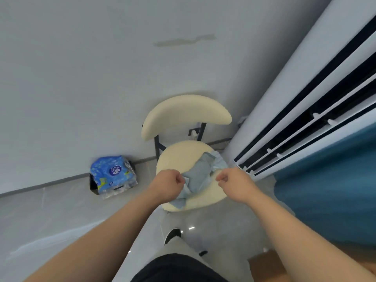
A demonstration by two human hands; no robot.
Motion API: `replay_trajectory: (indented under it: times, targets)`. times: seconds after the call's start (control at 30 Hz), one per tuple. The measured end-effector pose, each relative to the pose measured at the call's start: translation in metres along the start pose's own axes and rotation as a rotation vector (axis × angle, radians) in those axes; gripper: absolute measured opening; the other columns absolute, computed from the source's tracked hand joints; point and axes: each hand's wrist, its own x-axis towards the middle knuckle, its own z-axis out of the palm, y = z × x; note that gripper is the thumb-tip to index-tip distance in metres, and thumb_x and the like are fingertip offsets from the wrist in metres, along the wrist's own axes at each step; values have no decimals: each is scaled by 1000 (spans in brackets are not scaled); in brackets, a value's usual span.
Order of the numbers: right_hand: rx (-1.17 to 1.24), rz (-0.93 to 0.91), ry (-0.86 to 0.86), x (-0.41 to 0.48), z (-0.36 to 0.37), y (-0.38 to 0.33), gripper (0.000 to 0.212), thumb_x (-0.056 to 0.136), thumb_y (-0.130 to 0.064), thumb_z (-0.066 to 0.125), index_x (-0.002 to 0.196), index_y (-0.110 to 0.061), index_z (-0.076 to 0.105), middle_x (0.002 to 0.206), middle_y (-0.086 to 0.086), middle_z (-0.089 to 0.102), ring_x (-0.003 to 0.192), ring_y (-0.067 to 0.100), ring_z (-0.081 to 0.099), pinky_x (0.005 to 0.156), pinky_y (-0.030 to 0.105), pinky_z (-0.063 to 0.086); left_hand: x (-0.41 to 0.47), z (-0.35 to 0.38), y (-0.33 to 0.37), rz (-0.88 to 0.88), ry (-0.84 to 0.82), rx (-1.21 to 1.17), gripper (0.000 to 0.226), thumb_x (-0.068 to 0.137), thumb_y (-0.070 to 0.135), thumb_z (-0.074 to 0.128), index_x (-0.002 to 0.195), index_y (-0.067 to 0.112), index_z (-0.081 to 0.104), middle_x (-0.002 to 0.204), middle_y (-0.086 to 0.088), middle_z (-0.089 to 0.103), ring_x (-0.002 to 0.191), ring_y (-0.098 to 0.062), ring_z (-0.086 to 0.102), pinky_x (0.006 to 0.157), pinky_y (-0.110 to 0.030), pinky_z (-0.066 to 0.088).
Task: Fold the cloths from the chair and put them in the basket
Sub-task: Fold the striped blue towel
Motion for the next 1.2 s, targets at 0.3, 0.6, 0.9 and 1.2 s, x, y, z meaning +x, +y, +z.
replay_trajectory:
  times: [0.3, 0.6, 0.9, 1.2]
  targets:
    - [-233, -118, -176, 102, -23, 78, 35, 97, -5, 46, 119, -13, 72, 127, 5, 67, 117, 23, 60, 85, 23, 42, 38, 65, 25, -249, 131, -40, 18, 91, 12, 56, 84, 24, 67, 95, -2, 71, 91, -22, 69, 85, -35, 56]
    - [-367, -80, -326, 187, 33, 169, 28, 89, -11, 52, 110, -4, 70, 116, 16, 71, 107, 34, 67, 89, 36, 56, 65, 185, 65, -373, 128, -234, 18, 91, 15, 54, 86, 30, 62, 89, 5, 67, 94, -22, 70, 89, -37, 56]
    - [-623, -135, -290, 299, 125, 200, 55, 97, -14, 41, 152, -13, 43, 166, 14, 8, 149, 36, 22, 118, 46, 31, 165, 278, -7, -269, 224, -113, 23, 96, 16, 53, 110, 21, 70, 110, 3, 70, 102, -19, 65, 88, -30, 53]
    - [-530, -303, -79, 350, 175, 238, 49, 98, -14, 38, 146, -18, 49, 158, 9, 36, 145, 36, 33, 117, 46, 32, 209, 318, -47, -54, 485, 19, 26, 97, 17, 52, 118, 20, 67, 109, 3, 72, 94, -17, 65, 80, -28, 50]
